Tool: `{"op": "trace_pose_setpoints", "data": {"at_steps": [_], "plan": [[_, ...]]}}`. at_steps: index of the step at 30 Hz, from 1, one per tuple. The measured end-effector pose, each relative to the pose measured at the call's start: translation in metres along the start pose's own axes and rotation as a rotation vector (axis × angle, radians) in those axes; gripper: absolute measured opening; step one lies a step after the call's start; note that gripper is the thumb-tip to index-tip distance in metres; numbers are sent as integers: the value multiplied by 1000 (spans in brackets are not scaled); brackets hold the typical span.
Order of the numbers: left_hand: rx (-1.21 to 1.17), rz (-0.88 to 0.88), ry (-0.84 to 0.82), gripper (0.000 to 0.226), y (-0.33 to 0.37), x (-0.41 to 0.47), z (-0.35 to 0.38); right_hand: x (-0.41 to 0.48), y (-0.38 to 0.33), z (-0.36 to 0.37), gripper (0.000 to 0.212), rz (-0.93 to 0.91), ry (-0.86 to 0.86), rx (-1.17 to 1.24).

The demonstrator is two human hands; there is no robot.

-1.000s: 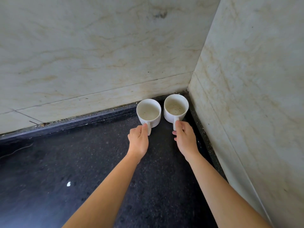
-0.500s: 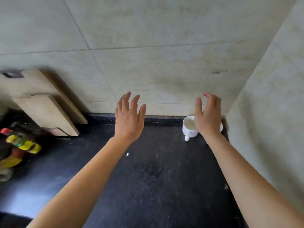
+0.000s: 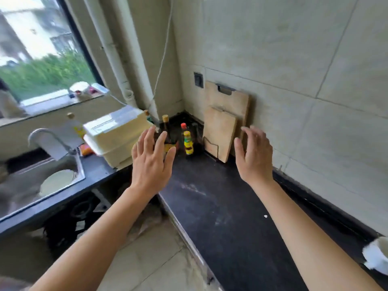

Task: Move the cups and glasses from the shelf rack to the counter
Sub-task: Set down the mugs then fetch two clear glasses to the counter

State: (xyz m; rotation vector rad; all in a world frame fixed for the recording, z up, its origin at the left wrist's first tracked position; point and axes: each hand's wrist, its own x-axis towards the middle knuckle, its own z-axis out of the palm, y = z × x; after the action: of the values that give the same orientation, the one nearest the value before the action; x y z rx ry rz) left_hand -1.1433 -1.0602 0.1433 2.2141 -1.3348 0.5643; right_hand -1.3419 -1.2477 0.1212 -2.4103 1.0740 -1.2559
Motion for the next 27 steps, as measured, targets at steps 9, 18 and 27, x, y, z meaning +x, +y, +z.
{"op": "trace_pose_setpoints", "data": {"at_steps": [9, 18, 27], "plan": [[271, -248, 112, 59, -280, -88, -148, -20, -289, 167, 47, -308, -86, 113], [471, -599, 170, 65, -495, -223, -297, -101, -583, 312, 58, -630, -360, 346], [549, -924, 211, 67, -625, -309, -352, -166, -757, 433, 61, -851, -540, 475]]}}
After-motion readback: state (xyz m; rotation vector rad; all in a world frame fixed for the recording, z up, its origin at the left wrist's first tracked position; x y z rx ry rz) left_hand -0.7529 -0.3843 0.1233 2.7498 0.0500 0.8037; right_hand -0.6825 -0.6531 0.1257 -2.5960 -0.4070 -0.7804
